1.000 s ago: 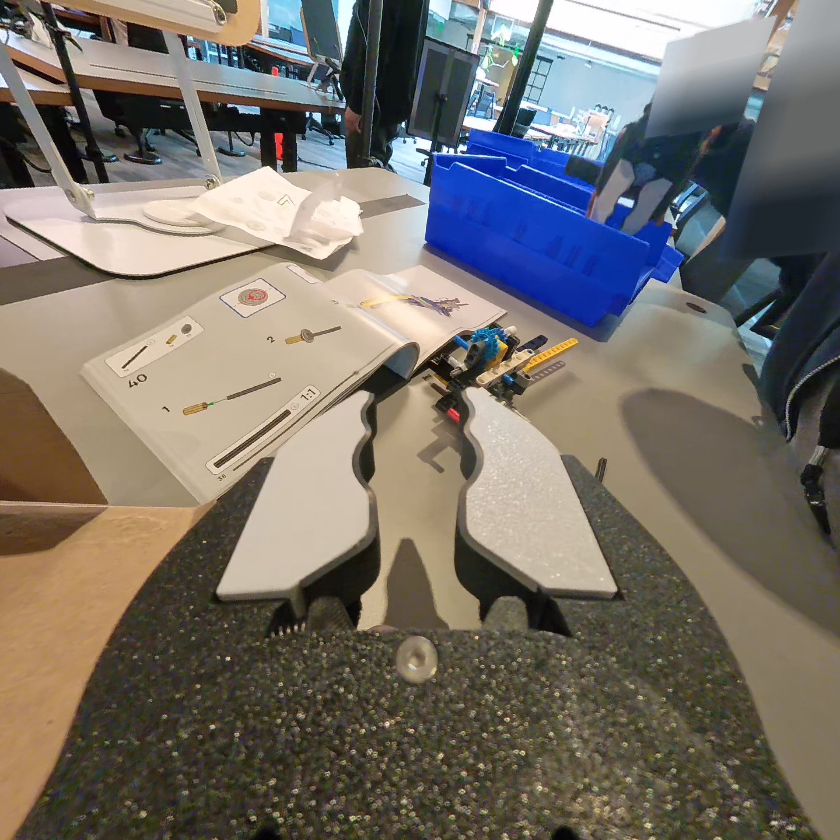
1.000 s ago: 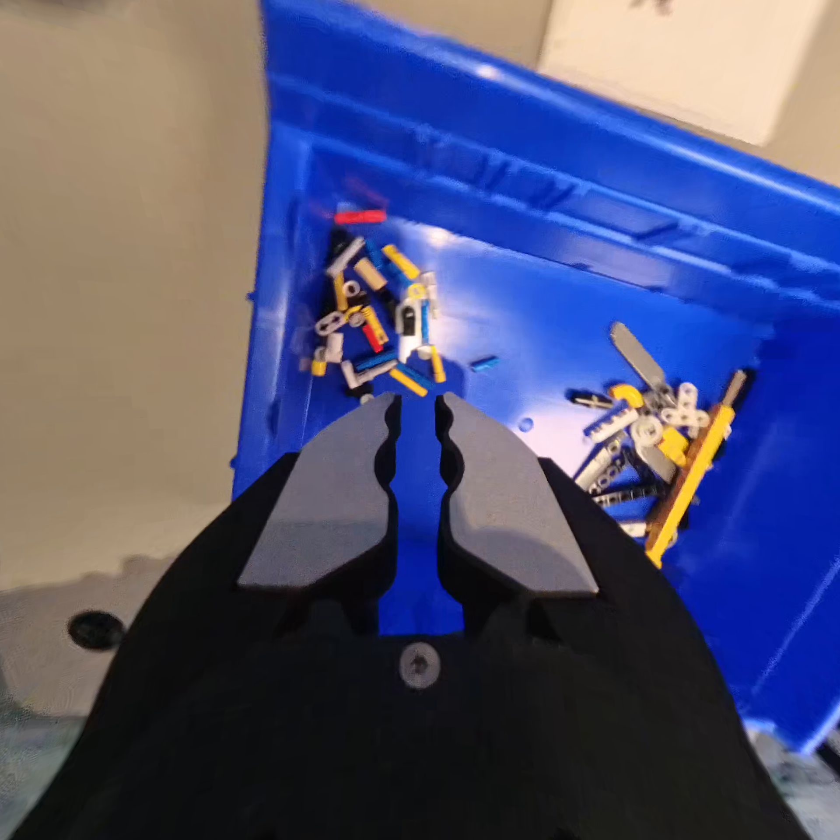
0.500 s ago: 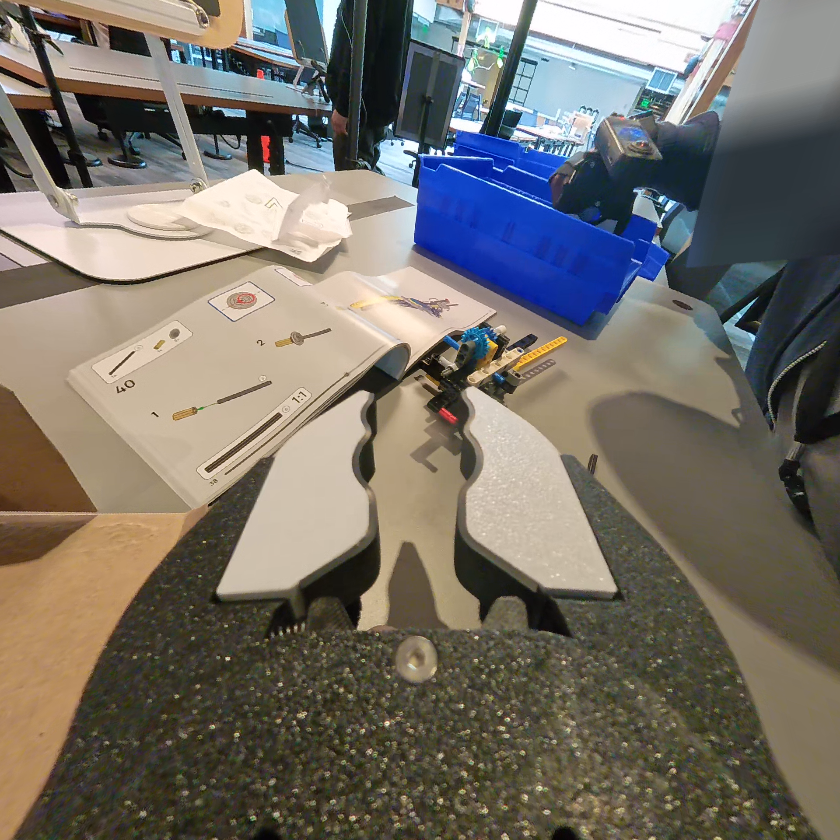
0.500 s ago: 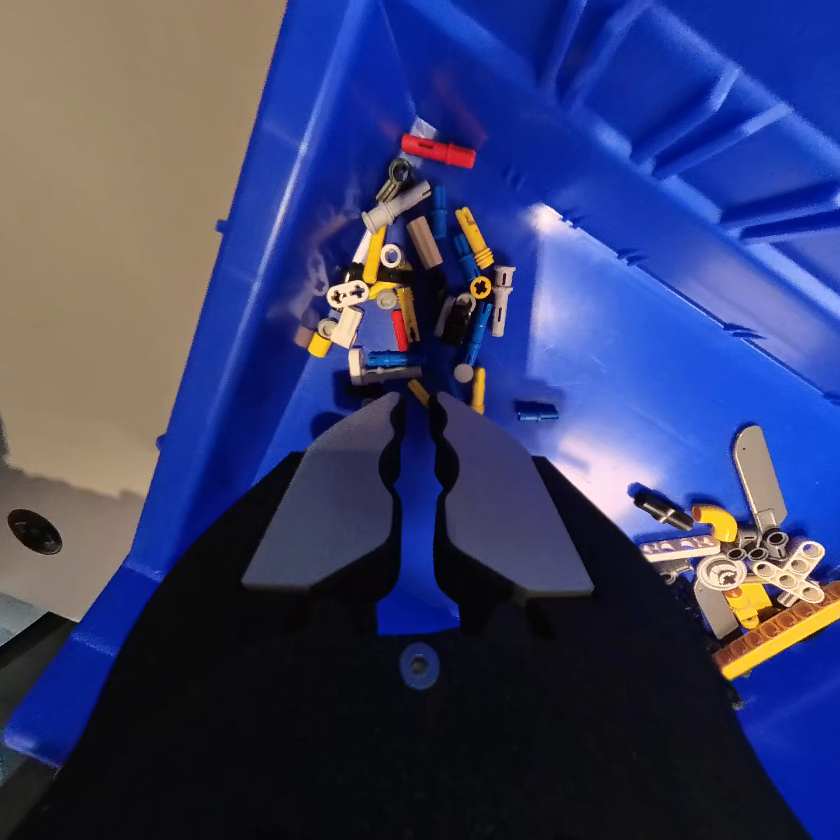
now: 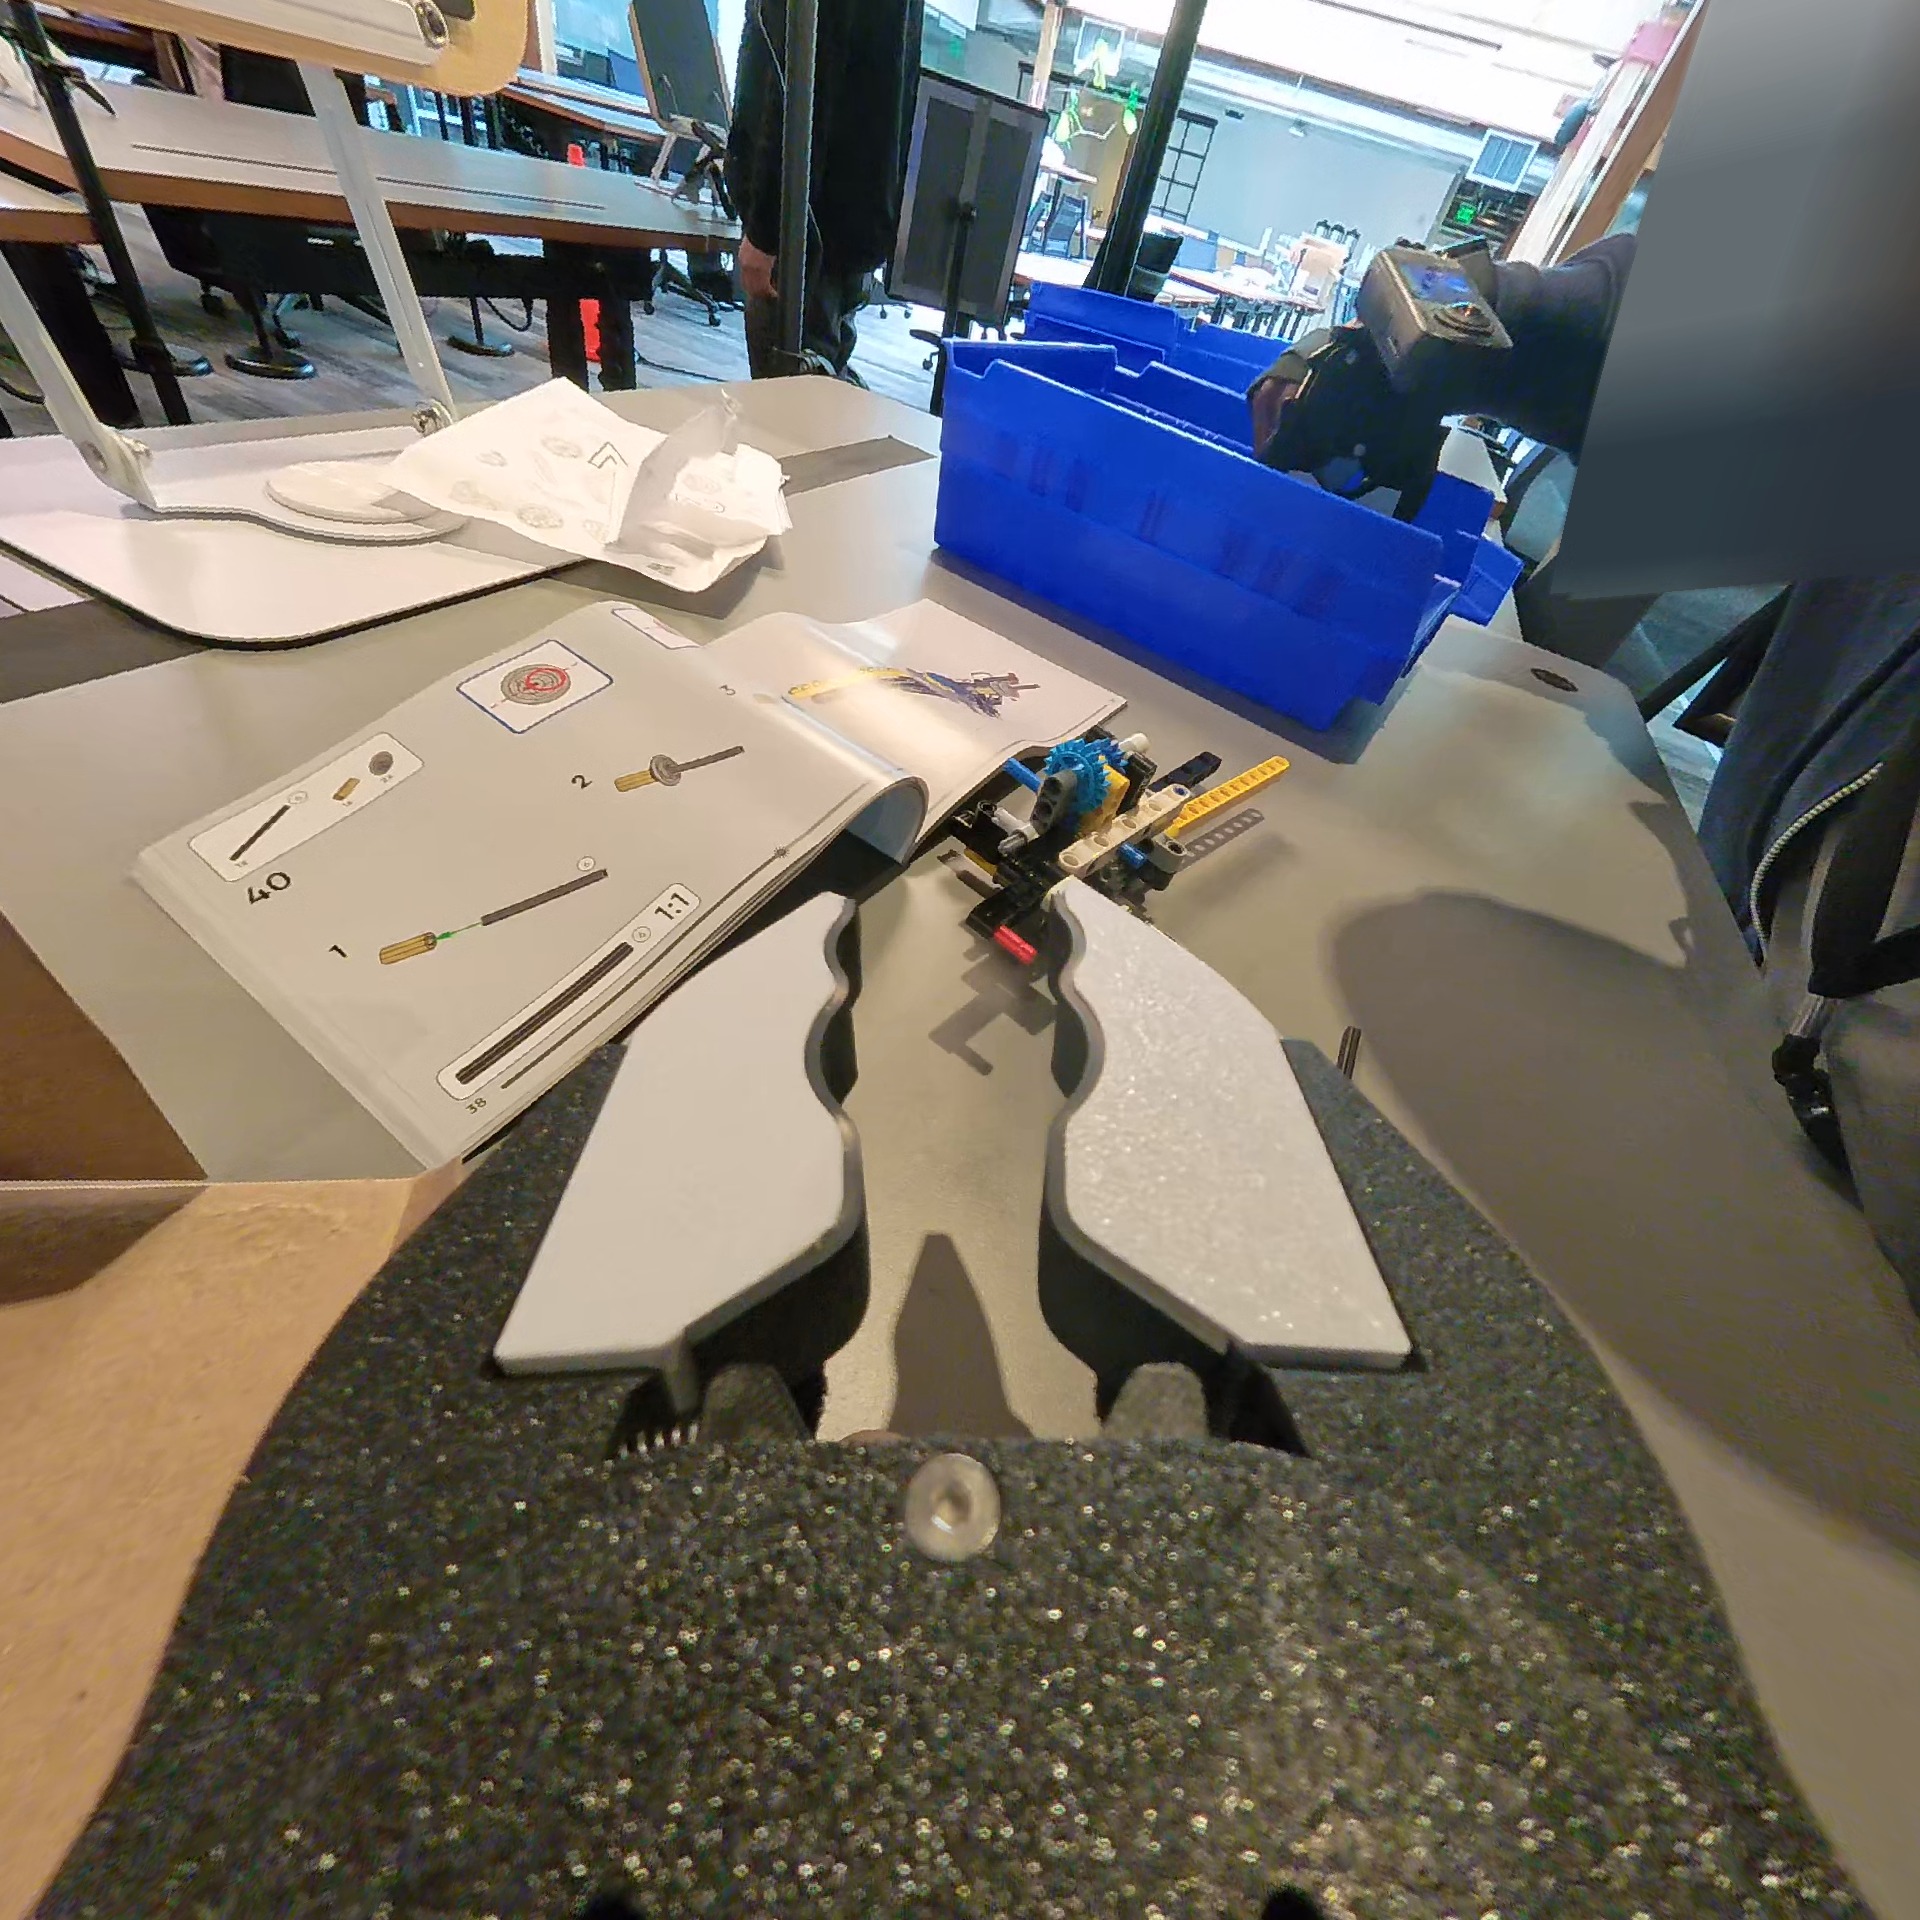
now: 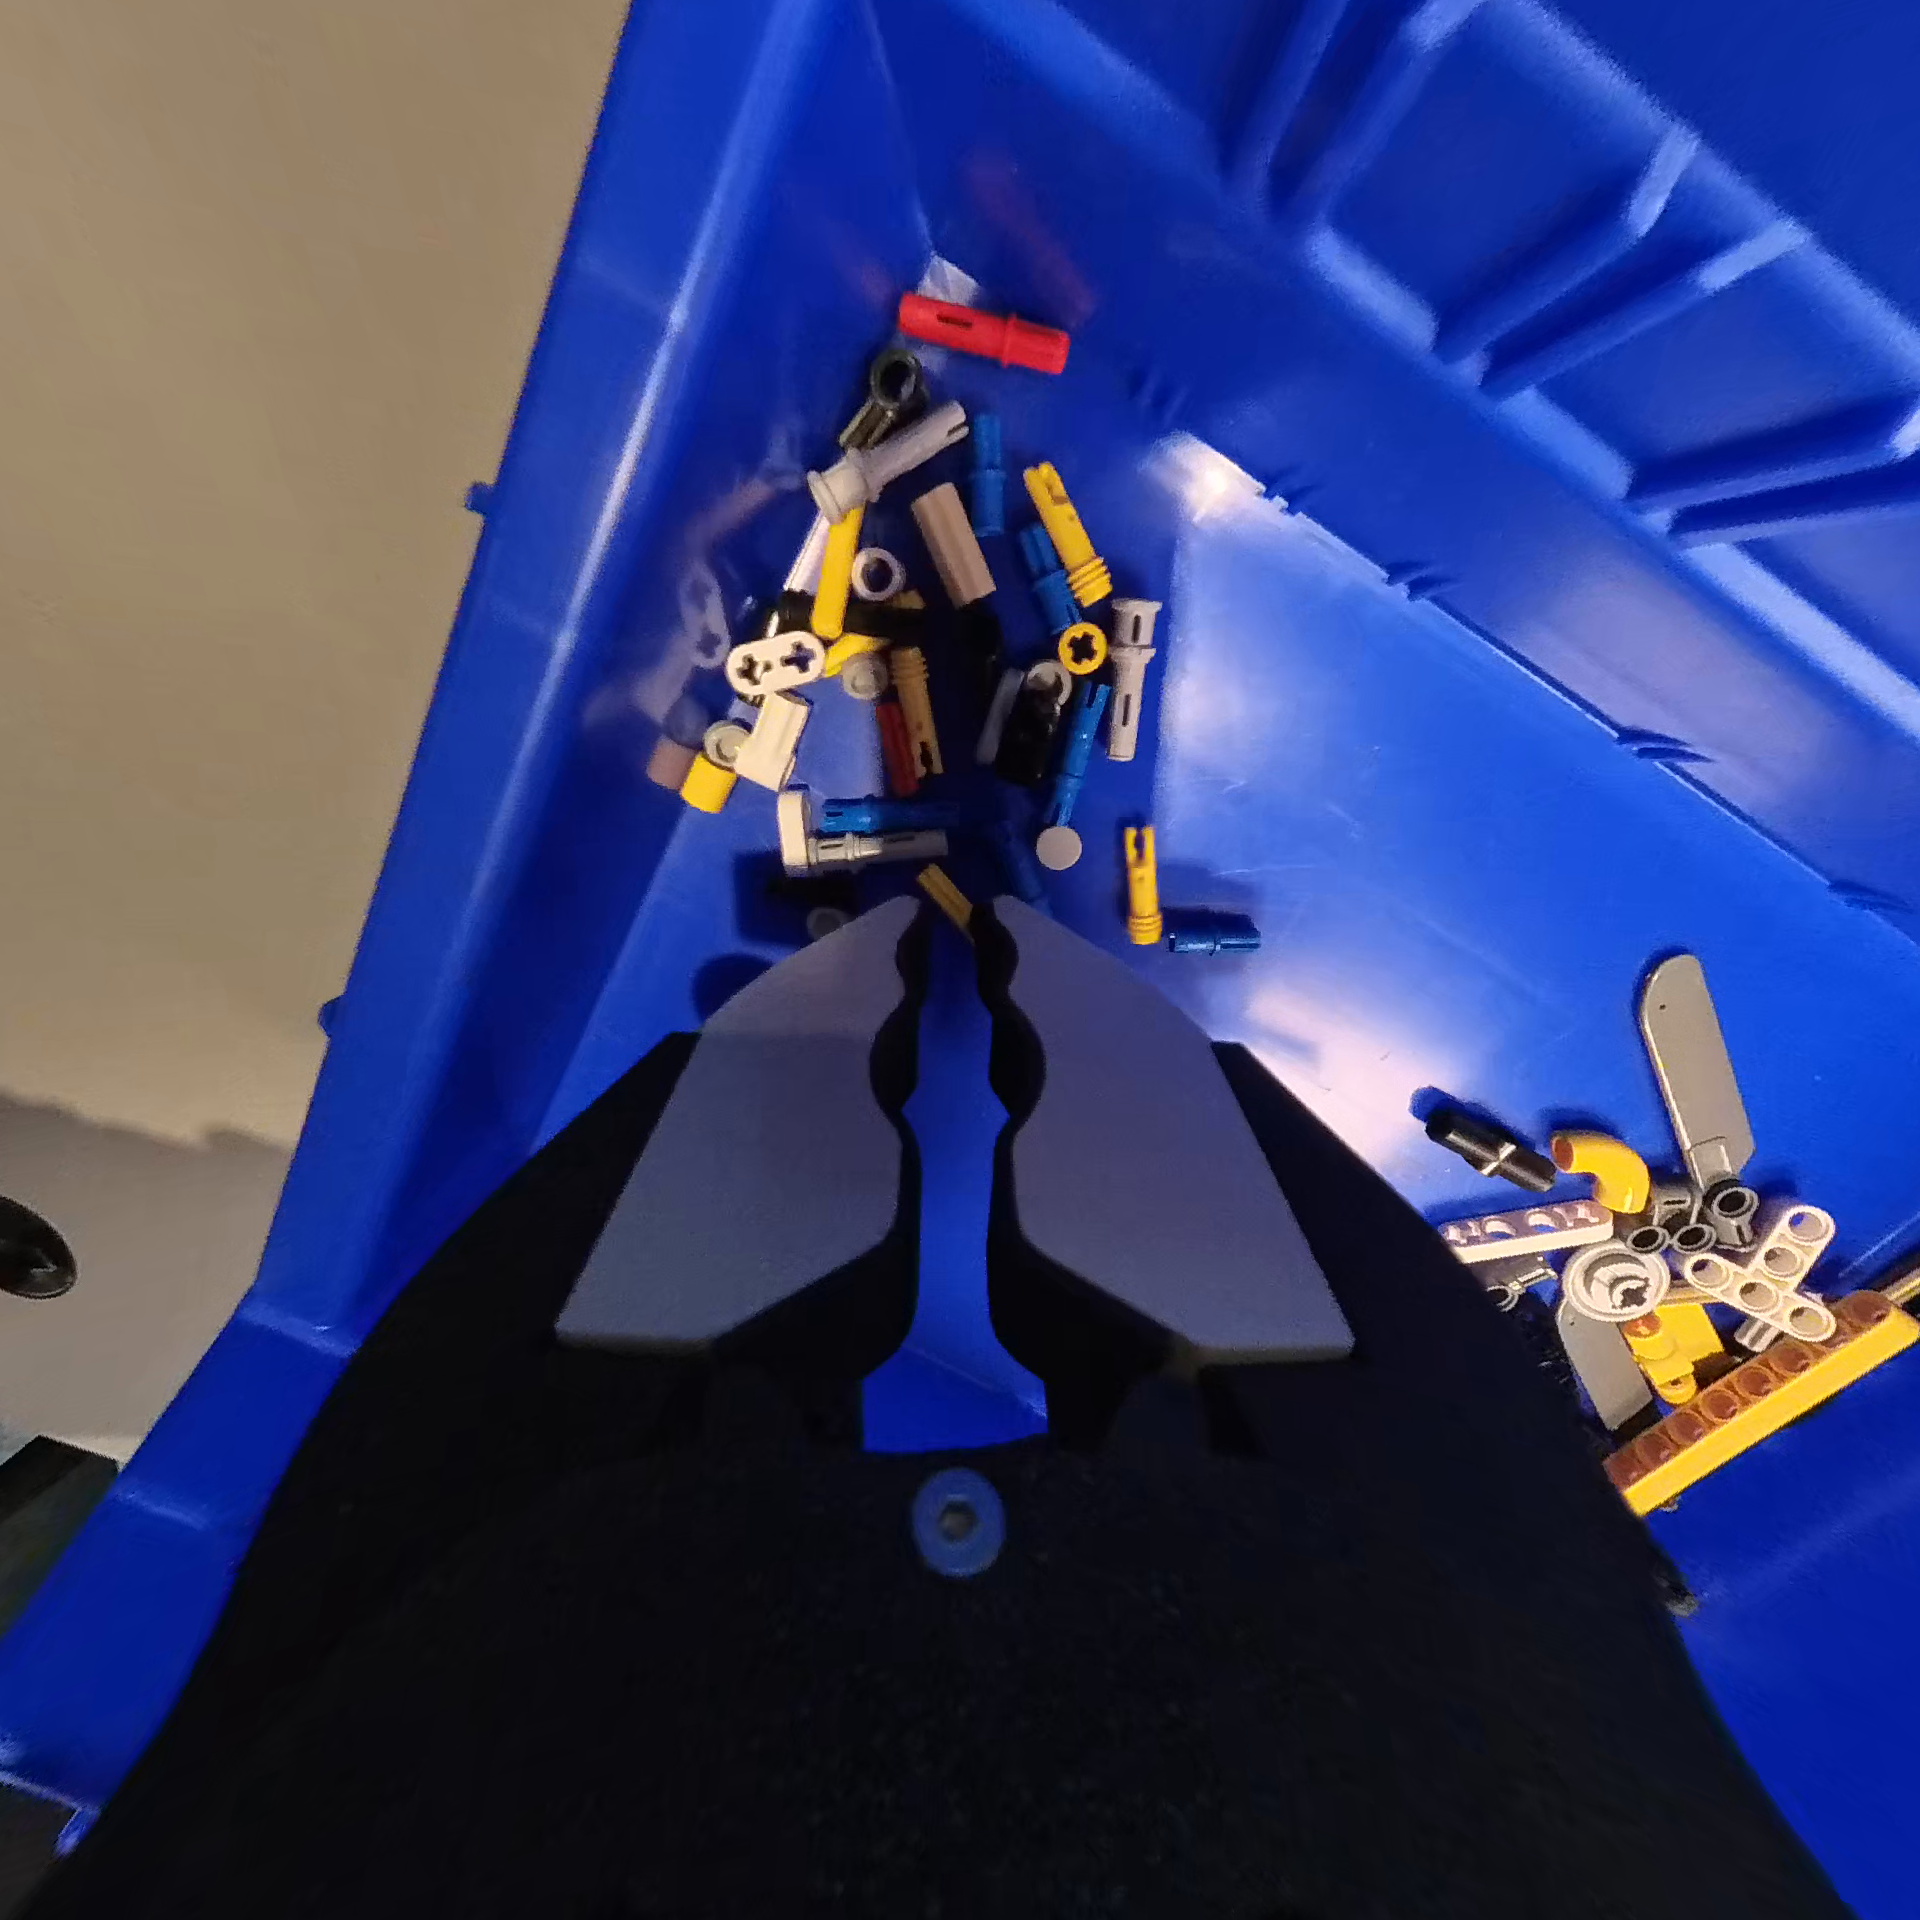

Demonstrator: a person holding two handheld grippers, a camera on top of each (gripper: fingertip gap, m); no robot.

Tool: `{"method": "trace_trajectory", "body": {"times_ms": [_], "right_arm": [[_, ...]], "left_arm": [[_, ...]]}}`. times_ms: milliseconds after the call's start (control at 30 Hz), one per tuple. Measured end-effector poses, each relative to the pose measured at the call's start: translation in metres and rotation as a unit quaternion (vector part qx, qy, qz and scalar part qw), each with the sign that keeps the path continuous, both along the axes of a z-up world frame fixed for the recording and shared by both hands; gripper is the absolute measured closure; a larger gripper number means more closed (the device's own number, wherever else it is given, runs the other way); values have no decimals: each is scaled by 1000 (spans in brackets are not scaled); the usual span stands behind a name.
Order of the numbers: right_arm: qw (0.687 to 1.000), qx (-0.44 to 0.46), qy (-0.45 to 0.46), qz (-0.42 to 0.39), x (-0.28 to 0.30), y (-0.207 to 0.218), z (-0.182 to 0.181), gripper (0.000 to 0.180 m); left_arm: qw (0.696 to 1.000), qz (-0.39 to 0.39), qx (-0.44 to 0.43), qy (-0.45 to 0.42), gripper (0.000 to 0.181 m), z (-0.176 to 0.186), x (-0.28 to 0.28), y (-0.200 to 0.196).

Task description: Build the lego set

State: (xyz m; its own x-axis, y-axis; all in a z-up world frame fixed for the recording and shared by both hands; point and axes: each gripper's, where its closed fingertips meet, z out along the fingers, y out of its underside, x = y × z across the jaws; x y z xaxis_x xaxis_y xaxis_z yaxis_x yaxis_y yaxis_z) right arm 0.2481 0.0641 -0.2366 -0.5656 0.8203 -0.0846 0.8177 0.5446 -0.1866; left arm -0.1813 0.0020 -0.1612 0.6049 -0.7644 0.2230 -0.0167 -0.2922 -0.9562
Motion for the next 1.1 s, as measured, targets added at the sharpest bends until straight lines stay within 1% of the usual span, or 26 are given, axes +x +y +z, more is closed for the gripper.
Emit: {"method": "trace_trajectory", "body": {"times_ms": [433, 633, 900, 1100], "right_arm": [[1000, 5, 12, 2, -1, 3, 1, 172], [1000, 0, 1, -7, 2, 0, 1, 172], [1000, 5, 15, -14, 0, 1, 9, 172], [1000, 15, 4, 1, 1, 2, 2, 172]], "left_arm": [[1000, 0, 0, -1, 147, 0, 0, 0], [1000, 0, 1, -1, 147, 0, 0, 0], [1000, -2, 0, -1, 147, 0, 0, 0], [1000, -2, 1, -1, 147, 0, 0, -1]]}}
